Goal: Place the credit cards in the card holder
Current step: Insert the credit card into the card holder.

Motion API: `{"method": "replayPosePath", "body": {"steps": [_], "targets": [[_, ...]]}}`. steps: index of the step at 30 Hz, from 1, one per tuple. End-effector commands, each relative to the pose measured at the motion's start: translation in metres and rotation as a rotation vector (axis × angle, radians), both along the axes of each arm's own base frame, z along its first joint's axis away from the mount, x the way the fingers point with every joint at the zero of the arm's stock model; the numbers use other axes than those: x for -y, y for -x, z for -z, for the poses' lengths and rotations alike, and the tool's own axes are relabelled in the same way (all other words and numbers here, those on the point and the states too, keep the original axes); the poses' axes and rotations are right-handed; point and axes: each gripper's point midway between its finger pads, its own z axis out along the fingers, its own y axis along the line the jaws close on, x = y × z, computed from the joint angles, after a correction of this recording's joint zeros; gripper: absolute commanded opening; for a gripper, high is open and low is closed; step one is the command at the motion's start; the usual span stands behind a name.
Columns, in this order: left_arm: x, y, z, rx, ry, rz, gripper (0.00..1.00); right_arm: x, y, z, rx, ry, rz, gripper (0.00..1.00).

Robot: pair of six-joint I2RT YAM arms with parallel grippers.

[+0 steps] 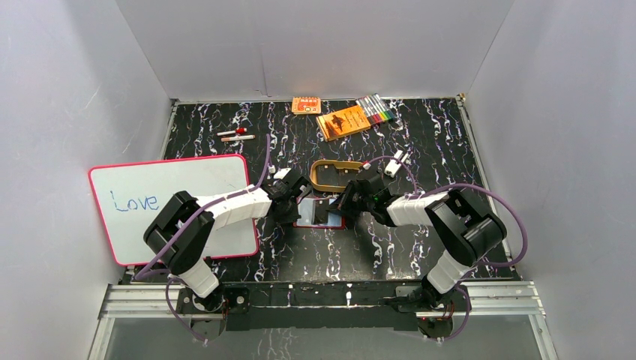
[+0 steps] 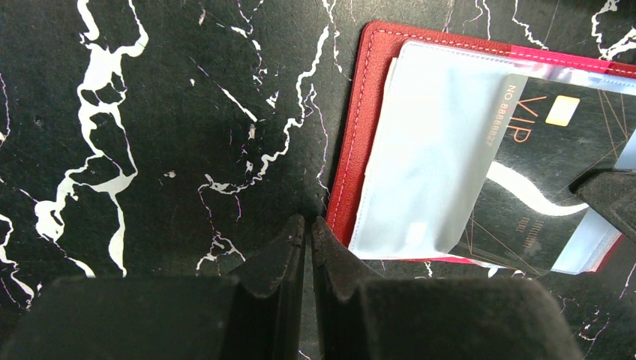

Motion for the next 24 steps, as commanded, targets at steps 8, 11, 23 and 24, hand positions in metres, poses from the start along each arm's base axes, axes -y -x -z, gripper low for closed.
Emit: {"method": "replayPosePath", "body": {"steps": [8, 11, 23, 24], "targets": [[-0.004, 0.01, 0.008, -0.036, -0.006, 0.002, 0.07, -0.003, 0.002, 0.001, 0.001, 0.002, -0.026, 0.0], [-0.003, 0.01, 0.009, -0.038, -0.002, 0.002, 0.06, -0.008, 0.003, 0.0, -0.001, -0.018, -0.049, 0.0], [-0.001, 0.011, 0.01, -0.045, 0.009, 0.003, 0.06, -0.014, 0.008, 0.006, -0.026, -0.037, -0.022, 0.0], [-0.001, 0.011, 0.01, -0.045, 0.008, 0.004, 0.06, -0.013, 0.007, 0.006, -0.021, -0.04, -0.009, 0.0]]}}
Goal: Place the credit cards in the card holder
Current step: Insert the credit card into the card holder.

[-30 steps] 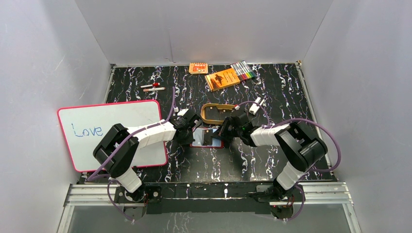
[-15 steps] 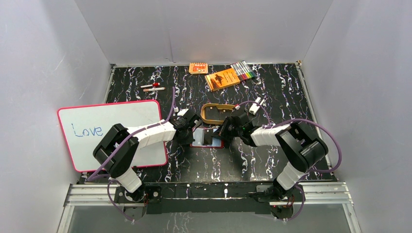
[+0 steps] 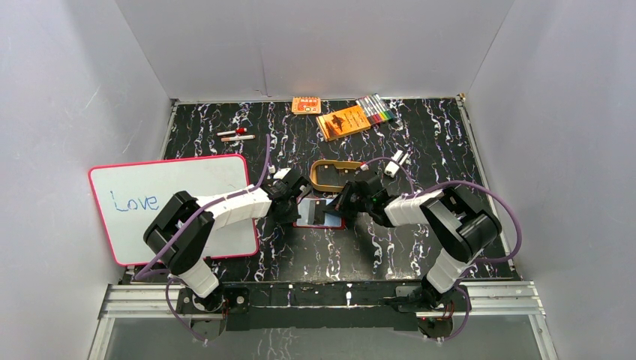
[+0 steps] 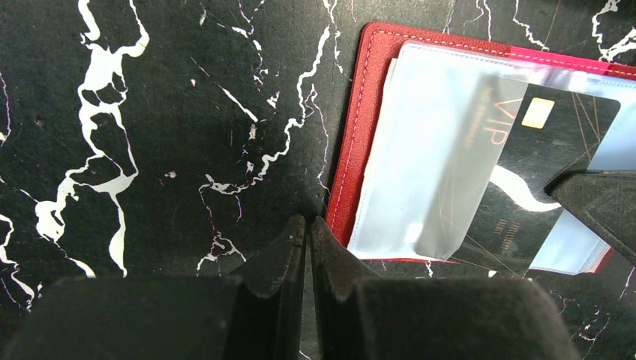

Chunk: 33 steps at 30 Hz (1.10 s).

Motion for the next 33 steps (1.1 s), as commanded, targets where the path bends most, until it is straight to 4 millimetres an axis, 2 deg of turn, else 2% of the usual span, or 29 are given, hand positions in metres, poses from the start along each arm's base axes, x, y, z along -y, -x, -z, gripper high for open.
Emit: {"method": "replayPosePath", "body": {"steps": [1, 10, 14, 19, 23, 28, 33], "targets": [[-0.002, 0.01, 0.01, -0.04, 0.0, 0.002, 0.06, -0.001, 0.001, 0.003, -0.001, -0.002, 0.022, 0.0], [0.0, 0.01, 0.01, -0.042, 0.008, 0.006, 0.06, -0.026, 0.004, -0.002, 0.008, -0.029, -0.089, 0.0], [-0.001, 0.01, 0.009, -0.038, 0.01, 0.005, 0.06, -0.028, 0.007, -0.004, 0.007, -0.034, -0.108, 0.0], [-0.001, 0.01, 0.008, -0.035, 0.011, 0.006, 0.06, -0.027, 0.008, -0.01, 0.016, -0.029, -0.112, 0.18], [0.0, 0.01, 0.006, -0.032, 0.017, 0.006, 0.06, -0.028, 0.009, -0.012, 0.019, -0.028, -0.121, 0.28], [0.001, 0.01, 0.005, -0.03, 0.023, 0.005, 0.05, -0.031, 0.01, -0.014, 0.026, -0.03, -0.138, 0.36], [0.003, 0.01, 0.006, -0.035, 0.033, 0.009, 0.05, -0.039, 0.012, -0.016, 0.033, -0.028, -0.169, 0.38]]}}
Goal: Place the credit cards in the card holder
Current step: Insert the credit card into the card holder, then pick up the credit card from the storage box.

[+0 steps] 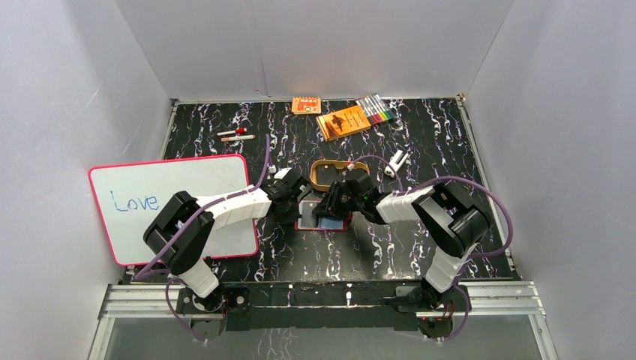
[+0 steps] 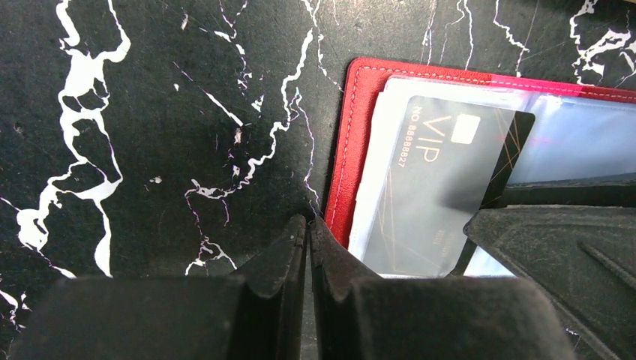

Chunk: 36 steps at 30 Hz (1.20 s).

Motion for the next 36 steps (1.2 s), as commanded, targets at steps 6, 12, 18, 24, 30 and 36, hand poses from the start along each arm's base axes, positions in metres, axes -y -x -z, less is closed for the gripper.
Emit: {"method": "replayPosePath", "body": {"steps": [6, 12, 18, 24, 30, 36], "targets": [[0.002, 0.012, 0.006, -0.042, 0.023, 0.01, 0.04, -0.021, 0.0, -0.017, 0.061, 0.018, -0.094, 0.39], [0.0, 0.01, 0.002, -0.024, 0.024, 0.006, 0.04, -0.019, 0.002, -0.018, 0.072, 0.075, -0.121, 0.46], [-0.007, 0.005, -0.013, 0.018, 0.003, -0.006, 0.1, 0.002, -0.003, -0.039, 0.129, 0.178, -0.084, 0.55], [-0.005, -0.002, -0.04, 0.076, 0.026, -0.003, 0.29, 0.032, -0.01, -0.081, 0.234, 0.262, -0.044, 0.66], [0.002, -0.011, -0.076, 0.156, 0.088, 0.022, 0.48, 0.07, -0.055, -0.11, 0.286, 0.277, 0.124, 0.66], [0.018, -0.012, -0.094, 0.213, 0.195, 0.084, 0.53, 0.072, -0.111, -0.091, 0.287, 0.262, 0.198, 0.62]]}}
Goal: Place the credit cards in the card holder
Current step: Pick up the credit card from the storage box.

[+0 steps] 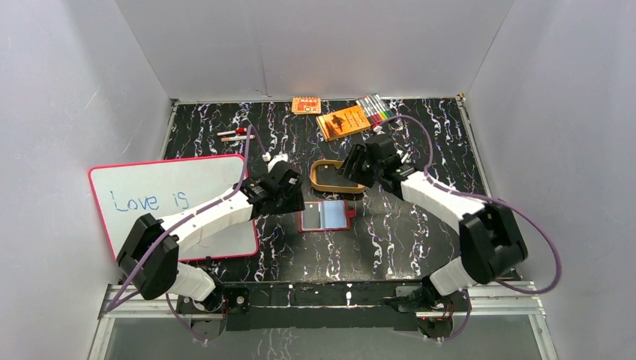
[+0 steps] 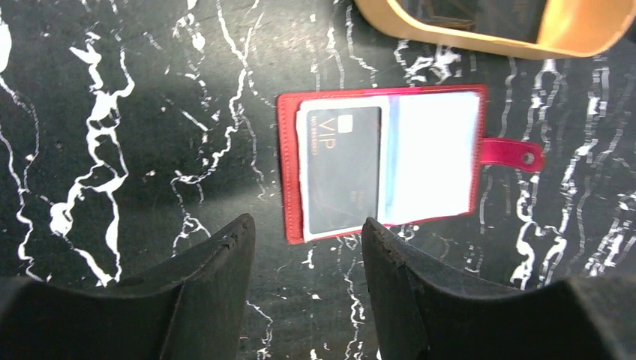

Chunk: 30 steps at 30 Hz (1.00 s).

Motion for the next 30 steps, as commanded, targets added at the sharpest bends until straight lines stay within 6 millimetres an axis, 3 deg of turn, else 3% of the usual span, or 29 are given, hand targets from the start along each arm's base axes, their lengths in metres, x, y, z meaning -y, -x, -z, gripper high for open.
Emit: {"method": "replayPosePath", "body": {"steps": [1, 5, 10, 25, 30], "targets": [[0.013, -0.003, -0.025, 0.066, 0.081, 0.06, 0.53, -0.007, -0.045, 0.008, 0.027, 0.007, 0.013, 0.62], [0.016, -0.002, -0.029, 0.079, 0.104, 0.08, 0.53, -0.016, -0.07, 0.009, 0.069, -0.008, -0.01, 0.64], [0.015, -0.001, -0.027, 0.083, 0.104, 0.083, 0.53, -0.015, -0.086, 0.027, 0.043, 0.003, -0.025, 0.65], [0.013, 0.0, -0.018, 0.068, 0.082, 0.085, 0.52, -0.028, -0.083, 0.062, -0.052, -0.012, -0.123, 0.6], [0.013, 0.0, -0.014, 0.061, 0.075, 0.082, 0.51, -0.026, -0.078, 0.076, -0.099, 0.022, -0.132, 0.53]]}}
